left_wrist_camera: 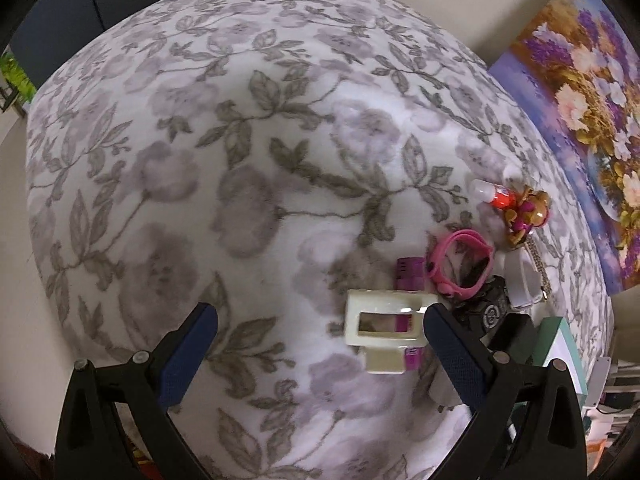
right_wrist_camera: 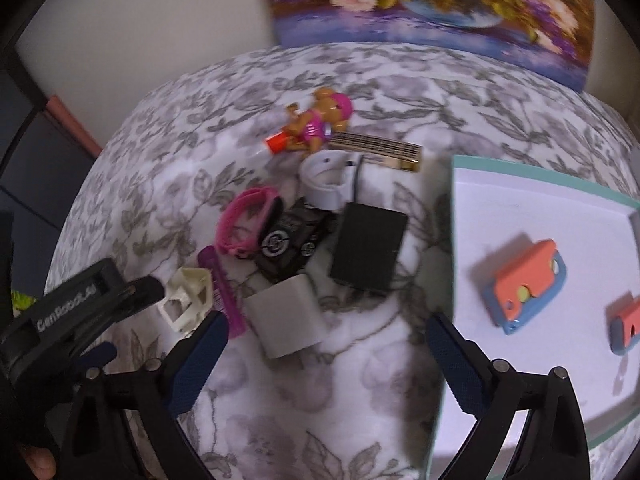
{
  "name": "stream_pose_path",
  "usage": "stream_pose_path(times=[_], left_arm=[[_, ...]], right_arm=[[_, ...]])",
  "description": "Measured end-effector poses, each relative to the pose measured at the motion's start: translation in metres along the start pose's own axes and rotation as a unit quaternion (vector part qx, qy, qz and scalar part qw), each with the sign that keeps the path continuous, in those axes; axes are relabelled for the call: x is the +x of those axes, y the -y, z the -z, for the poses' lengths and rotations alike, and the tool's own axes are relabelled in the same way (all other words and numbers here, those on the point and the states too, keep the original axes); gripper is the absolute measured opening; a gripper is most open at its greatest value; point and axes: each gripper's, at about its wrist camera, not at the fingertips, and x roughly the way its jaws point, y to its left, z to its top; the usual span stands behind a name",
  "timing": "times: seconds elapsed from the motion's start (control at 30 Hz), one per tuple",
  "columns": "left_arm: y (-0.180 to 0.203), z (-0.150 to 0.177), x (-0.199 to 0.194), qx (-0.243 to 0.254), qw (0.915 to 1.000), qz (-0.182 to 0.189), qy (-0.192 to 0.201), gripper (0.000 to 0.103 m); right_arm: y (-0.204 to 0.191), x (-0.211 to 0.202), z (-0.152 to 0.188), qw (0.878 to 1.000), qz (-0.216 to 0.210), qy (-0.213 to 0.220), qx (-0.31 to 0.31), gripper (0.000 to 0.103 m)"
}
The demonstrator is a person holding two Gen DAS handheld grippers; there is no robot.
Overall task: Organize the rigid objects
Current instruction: 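Grasp the cream plastic stand with the left gripper while the right grasps the white charger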
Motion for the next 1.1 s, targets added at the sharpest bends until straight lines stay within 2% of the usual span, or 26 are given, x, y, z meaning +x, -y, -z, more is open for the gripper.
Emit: stream_pose_path(times=[0.17, 0.37, 0.5, 0.53, 0.57, 0.8, 0.93, 1.1], left_arm=[[0.013, 0.000, 0.011, 0.031, 0.9994, 0.012, -0.011, 0.102], [0.018, 0.002, 0.026, 0.044, 0.9985, 0.010, -0.029, 0.102], [0.019, 0.001, 0.029, 0.048, 0.9983, 0.013, -0.033, 0.100], [0.020, 0.000, 0.030, 0.049, 0.9982, 0.014, -0.033, 0.097], [0.021, 0.000, 0.031, 0.050, 0.9981, 0.014, -0.034, 0.089], [0.031, 0.000, 0.036, 0.071, 0.9970, 0.010, -0.031, 0.075], [0.041, 0.000, 0.035, 0.077, 0.9963, 0.027, -0.026, 0.057], [0.046, 0.000, 0.035, 0.080, 0.9962, 0.023, -0.026, 0.057]], right_arm=[[-0.011, 0.010, 0.003, 1.000, -0.005, -0.011, -0.022, 0.089], [-0.014, 0.024, 0.005, 0.999, -0.015, -0.029, -0.030, 0.080], [-0.014, 0.032, 0.005, 0.999, -0.016, -0.035, -0.027, 0.066], [-0.014, 0.034, 0.004, 0.999, -0.017, -0.036, -0.025, 0.065], [-0.013, 0.036, 0.004, 0.999, -0.018, -0.037, -0.022, 0.064], [-0.016, 0.041, 0.003, 0.999, -0.007, -0.034, -0.030, 0.063], [-0.021, 0.043, 0.003, 0.999, 0.006, -0.029, -0.043, 0.062], [-0.020, 0.043, 0.004, 0.999, 0.013, -0.024, -0.045, 0.049]])
